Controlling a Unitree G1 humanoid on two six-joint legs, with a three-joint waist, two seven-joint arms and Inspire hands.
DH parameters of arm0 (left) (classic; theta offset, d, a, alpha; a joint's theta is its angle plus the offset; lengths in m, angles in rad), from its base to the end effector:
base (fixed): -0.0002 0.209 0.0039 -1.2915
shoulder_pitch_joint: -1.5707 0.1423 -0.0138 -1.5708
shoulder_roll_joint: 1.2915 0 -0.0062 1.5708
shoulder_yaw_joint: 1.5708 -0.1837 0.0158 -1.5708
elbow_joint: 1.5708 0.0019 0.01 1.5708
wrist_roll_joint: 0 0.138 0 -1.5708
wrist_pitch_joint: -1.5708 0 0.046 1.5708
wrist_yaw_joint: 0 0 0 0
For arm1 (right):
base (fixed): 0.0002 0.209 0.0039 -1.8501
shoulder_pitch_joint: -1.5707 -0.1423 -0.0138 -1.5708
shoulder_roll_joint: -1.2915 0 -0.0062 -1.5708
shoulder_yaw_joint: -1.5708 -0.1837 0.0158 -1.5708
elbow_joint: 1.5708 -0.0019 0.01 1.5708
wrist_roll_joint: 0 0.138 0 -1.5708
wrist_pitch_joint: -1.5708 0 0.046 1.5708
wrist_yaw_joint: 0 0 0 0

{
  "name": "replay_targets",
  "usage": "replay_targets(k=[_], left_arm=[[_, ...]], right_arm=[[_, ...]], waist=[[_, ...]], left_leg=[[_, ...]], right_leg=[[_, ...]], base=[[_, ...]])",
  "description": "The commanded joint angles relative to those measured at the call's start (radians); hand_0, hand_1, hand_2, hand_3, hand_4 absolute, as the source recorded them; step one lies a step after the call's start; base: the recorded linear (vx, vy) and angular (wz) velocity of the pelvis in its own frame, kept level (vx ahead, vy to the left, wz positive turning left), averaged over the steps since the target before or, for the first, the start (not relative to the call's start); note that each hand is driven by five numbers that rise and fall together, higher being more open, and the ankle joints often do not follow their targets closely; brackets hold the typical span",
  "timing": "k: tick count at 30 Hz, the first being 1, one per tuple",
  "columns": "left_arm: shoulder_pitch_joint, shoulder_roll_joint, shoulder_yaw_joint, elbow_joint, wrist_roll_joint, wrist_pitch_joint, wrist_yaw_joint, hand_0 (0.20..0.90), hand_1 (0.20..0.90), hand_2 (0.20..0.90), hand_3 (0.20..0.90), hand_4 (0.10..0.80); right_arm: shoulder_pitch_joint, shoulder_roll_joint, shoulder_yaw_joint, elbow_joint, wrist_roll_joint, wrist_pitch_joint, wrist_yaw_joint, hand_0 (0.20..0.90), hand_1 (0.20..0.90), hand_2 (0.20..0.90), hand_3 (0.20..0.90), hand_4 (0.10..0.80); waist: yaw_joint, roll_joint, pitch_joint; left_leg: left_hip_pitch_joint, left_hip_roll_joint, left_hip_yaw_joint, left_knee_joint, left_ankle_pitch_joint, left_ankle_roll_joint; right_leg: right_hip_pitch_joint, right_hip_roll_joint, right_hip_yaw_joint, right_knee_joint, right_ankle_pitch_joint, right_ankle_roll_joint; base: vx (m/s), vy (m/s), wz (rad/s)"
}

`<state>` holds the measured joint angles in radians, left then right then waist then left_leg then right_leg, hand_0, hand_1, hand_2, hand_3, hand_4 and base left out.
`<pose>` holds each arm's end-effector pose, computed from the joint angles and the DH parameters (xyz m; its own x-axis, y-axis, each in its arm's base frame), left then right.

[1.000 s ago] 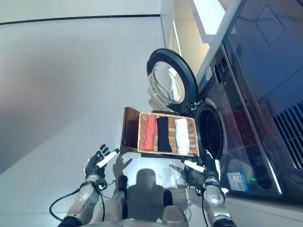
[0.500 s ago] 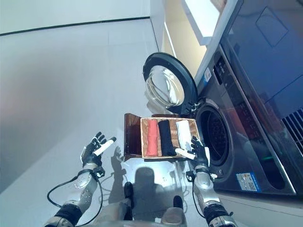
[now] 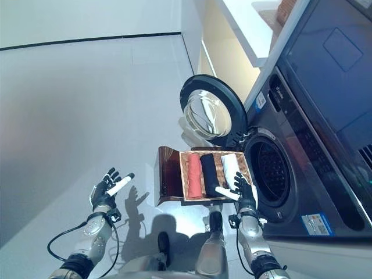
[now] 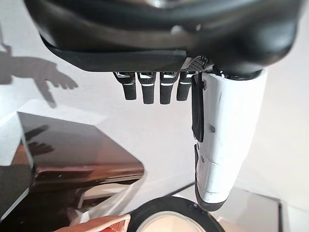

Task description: Pick up the clothes and place them into the washing machine

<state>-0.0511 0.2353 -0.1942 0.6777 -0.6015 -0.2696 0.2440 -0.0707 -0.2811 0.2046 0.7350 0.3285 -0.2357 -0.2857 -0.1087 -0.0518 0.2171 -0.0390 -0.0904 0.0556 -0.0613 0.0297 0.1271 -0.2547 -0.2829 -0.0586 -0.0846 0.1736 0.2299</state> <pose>0.1762 0.1925 -0.0503 0.8548 0.2947 -0.4271 -0.3820 0.9145 -0.1336 0.1755 -0.2038 -0.0536 0.8619 -0.3000 -0.4089 0.2558 0.9533 -0.1603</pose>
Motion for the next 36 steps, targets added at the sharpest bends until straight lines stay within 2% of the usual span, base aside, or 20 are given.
replay_targets(k=[1,3,5,6,9,11,13,18,19,22,23,25,26,28,30,31,32,33,34,36], left_arm=[[-0.056,0.019,0.023,-0.096,0.023,-0.087,-0.002,0.900,0.900,0.900,0.900,0.800],[-0.051,0.017,0.019,-0.105,0.026,-0.087,-0.001,0.900,0.900,0.900,0.900,0.800],[-0.048,0.007,0.017,-0.106,0.021,-0.089,-0.003,0.900,0.900,0.900,0.900,0.800],[-0.050,0.001,0.014,-0.089,0.020,-0.086,-0.003,0.900,0.900,0.900,0.900,0.800],[-0.080,-0.019,0.002,-0.085,-0.006,-0.094,-0.007,0.900,0.900,0.900,0.900,0.800],[-0.083,-0.020,-0.014,-0.095,0.005,-0.089,-0.017,0.900,0.900,0.900,0.900,0.800],[-0.098,-0.035,-0.033,-0.081,-0.003,-0.093,-0.019,0.900,0.900,0.900,0.900,0.800],[-0.089,-0.037,-0.031,-0.087,0.007,-0.092,-0.019,0.900,0.900,0.900,0.900,0.800],[-0.086,-0.036,-0.025,-0.083,0.014,-0.091,-0.018,0.900,0.900,0.900,0.900,0.800],[-0.078,-0.031,-0.013,-0.086,0.015,-0.089,-0.019,0.900,0.900,0.900,0.900,0.800],[-0.069,-0.031,-0.010,-0.094,0.014,-0.089,-0.022,0.900,0.900,0.900,0.900,0.800],[-0.056,-0.033,-0.012,-0.098,0.013,-0.085,-0.027,0.900,0.900,0.900,0.900,0.800],[-0.051,-0.036,-0.014,-0.099,0.011,-0.082,-0.027,0.900,0.900,0.900,0.900,0.800],[-0.046,-0.036,-0.015,-0.095,0.012,-0.080,-0.023,0.900,0.900,0.900,0.900,0.800],[-0.031,-0.029,-0.007,-0.113,0.004,-0.083,-0.015,0.900,0.900,0.900,0.900,0.800],[-0.030,-0.029,-0.007,-0.114,0.004,-0.083,-0.015,0.900,0.900,0.900,0.900,0.800],[-0.023,-0.027,-0.003,-0.124,0.002,-0.082,-0.009,0.900,0.900,0.900,0.900,0.800],[-0.022,-0.029,0.000,-0.125,-0.001,-0.079,-0.013,0.900,0.900,0.900,0.900,0.800],[-0.020,-0.027,0.003,-0.129,-0.005,-0.080,-0.017,0.900,0.900,0.900,0.900,0.800],[-0.020,-0.024,-0.002,-0.128,0.001,-0.080,-0.020,0.900,0.900,0.900,0.900,0.800]], right_arm=[[-0.073,-0.051,-0.038,-0.077,-0.018,-0.059,-0.030,0.900,0.900,0.900,0.900,0.800],[-0.064,-0.053,-0.036,-0.089,-0.022,-0.060,-0.029,0.900,0.900,0.900,0.900,0.800],[-0.065,-0.056,-0.032,-0.082,-0.020,-0.067,-0.028,0.900,0.900,0.900,0.900,0.800],[-0.070,-0.062,-0.025,-0.077,-0.024,-0.069,-0.032,0.900,0.900,0.900,0.900,0.800],[-0.088,-0.086,-0.025,-0.075,-0.021,-0.076,-0.039,0.900,0.900,0.900,0.900,0.800],[-0.077,-0.098,-0.041,-0.061,-0.021,-0.084,-0.051,0.900,0.900,0.900,0.900,0.800],[-0.084,-0.103,-0.044,-0.046,-0.014,-0.089,-0.058,0.900,0.900,0.900,0.900,0.800],[-0.072,-0.102,-0.042,-0.049,-0.013,-0.091,-0.050,0.900,0.900,0.900,0.900,0.800],[-0.064,-0.095,-0.038,-0.049,-0.012,-0.091,-0.047,0.900,0.900,0.900,0.900,0.800],[-0.052,-0.093,-0.030,-0.055,-0.012,-0.097,-0.048,0.900,0.900,0.900,0.900,0.800],[-0.046,-0.091,-0.025,-0.057,-0.014,-0.099,-0.047,0.900,0.900,0.900,0.900,0.800],[-0.043,-0.097,-0.021,-0.054,-0.026,-0.099,-0.048,0.900,0.900,0.900,0.900,0.800],[-0.044,-0.099,-0.026,-0.055,-0.026,-0.101,-0.055,0.900,0.900,0.900,0.900,0.800],[-0.046,-0.101,-0.034,-0.059,-0.021,-0.101,-0.066,0.900,0.900,0.900,0.900,0.800],[-0.047,-0.110,-0.042,-0.073,-0.021,-0.102,-0.078,0.900,0.900,0.900,0.900,0.800],[-0.046,-0.110,-0.042,-0.074,-0.021,-0.102,-0.078,0.900,0.900,0.900,0.900,0.800],[-0.058,-0.120,-0.040,-0.074,-0.030,-0.099,-0.087,0.900,0.900,0.900,0.900,0.800],[-0.063,-0.122,-0.044,-0.078,-0.035,-0.098,-0.087,0.900,0.900,0.900,0.900,0.800],[-0.064,-0.121,-0.047,-0.082,-0.039,-0.097,-0.083,0.900,0.900,0.900,0.900,0.800],[-0.069,-0.117,-0.047,-0.077,-0.042,-0.097,-0.083,0.900,0.900,0.900,0.900,0.800]], waist=[[-0.023,-0.015,0.041],[-0.025,-0.015,0.048],[-0.020,-0.013,0.050],[-0.021,-0.007,0.045],[-0.024,0.012,0.043],[-0.029,0.022,0.037],[-0.038,0.035,0.033],[-0.046,0.063,0.017],[-0.049,0.069,0.013],[-0.044,0.057,0.022],[-0.036,0.044,0.028],[-0.019,0.022,0.041],[-0.014,0.015,0.046],[-0.004,0.014,0.048],[0.013,0.029,0.053],[0.016,0.028,0.054],[0.032,0.050,0.055],[0.030,0.057,0.055],[0.020,0.058,0.051],[0.022,0.062,0.052]], left_leg=[[0.106,0.095,-0.054,0.108,-0.166,-0.151],[0.105,0.103,-0.060,0.107,-0.168,-0.156],[0.103,0.119,-0.069,0.103,-0.171,-0.167],[0.102,0.137,-0.081,0.101,-0.164,-0.177],[0.078,0.174,-0.101,0.133,-0.125,-0.202],[0.074,0.196,-0.097,0.130,-0.108,-0.215],[0.064,0.211,-0.067,0.137,-0.078,-0.224],[0.079,0.235,-0.036,0.138,-0.014,-0.247],[0.078,0.250,-0.030,0.175,0.019,-0.258],[0.010,0.267,-0.038,0.368,0.093,-0.262],[-0.029,0.259,-0.053,0.458,0.117,-0.255],[-0.088,0.236,-0.071,0.584,0.124,-0.238],[-0.121,0.234,-0.065,0.606,0.121,-0.230],[-0.179,0.244,-0.054,0.538,0.101,-0.225],[-0.201,0.262,-0.064,0.366,0.095,-0.228],[-0.192,0.261,-0.060,0.358,0.095,-0.228],[-0.195,0.255,-0.083,0.222,0.116,-0.242],[-0.185,0.252,-0.067,0.214,0.116,-0.247],[-0.166,0.255,-0.020,0.211,0.077,-0.243],[-0.155,0.248,-0.010,0.217,0.064,-0.241]], right_leg=[[-0.045,0.040,0.028,0.083,0.118,0.003],[-0.058,0.052,0.029,0.108,0.102,-0.004],[-0.055,0.069,0.017,0.122,0.068,-0.025],[-0.054,0.084,0.024,0.131,0.049,-0.038],[-0.049,0.099,-0.002,0.174,0.009,-0.059],[-0.036,0.103,-0.025,0.181,-0.012,-0.070],[-0.022,0.099,-0.049,0.182,-0.023,-0.074],[-0.005,0.124,-0.056,0.184,-0.042,-0.093],[0.006,0.138,-0.059,0.182,-0.057,-0.105],[0.044,0.160,-0.051,0.180,-0.088,-0.143],[0.066,0.169,-0.044,0.177,-0.096,-0.159],[0.103,0.175,-0.032,0.170,-0.102,-0.178],[0.117,0.170,-0.029,0.167,-0.106,-0.177],[0.135,0.161,-0.017,0.158,-0.113,-0.164],[0.142,0.165,0.008,0.153,-0.123,-0.141],[0.145,0.164,0.010,0.154,-0.126,-0.141],[0.153,0.172,0.035,0.145,-0.133,-0.126],[0.155,0.167,0.043,0.148,-0.136,-0.120],[0.150,0.162,0.042,0.152,-0.143,-0.118],[0.146,0.159,0.053,0.155,-0.141,-0.115]], base=[[0.099,-0.151,0.54],[0.031,-0.109,0.42],[0.011,-0.177,0.30],[0.057,-0.205,0.06],[0.098,-0.188,0.07],[0.089,-0.163,0.34],[0.081,-0.123,0.59],[0.068,-0.098,0.22],[0.071,-0.143,0.04],[0.061,-0.192,-0.02],[0.096,-0.209,0.03],[0.109,-0.173,0.00],[0.100,-0.075,-0.25],[0.118,0.049,-0.28],[0.136,0.144,-0.17],[0.180,0.197,-0.30],[0.164,0.163,-0.29],[0.167,0.190,-0.60],[0.054,0.066,-0.49],[0.045,0.103,-0.42]])
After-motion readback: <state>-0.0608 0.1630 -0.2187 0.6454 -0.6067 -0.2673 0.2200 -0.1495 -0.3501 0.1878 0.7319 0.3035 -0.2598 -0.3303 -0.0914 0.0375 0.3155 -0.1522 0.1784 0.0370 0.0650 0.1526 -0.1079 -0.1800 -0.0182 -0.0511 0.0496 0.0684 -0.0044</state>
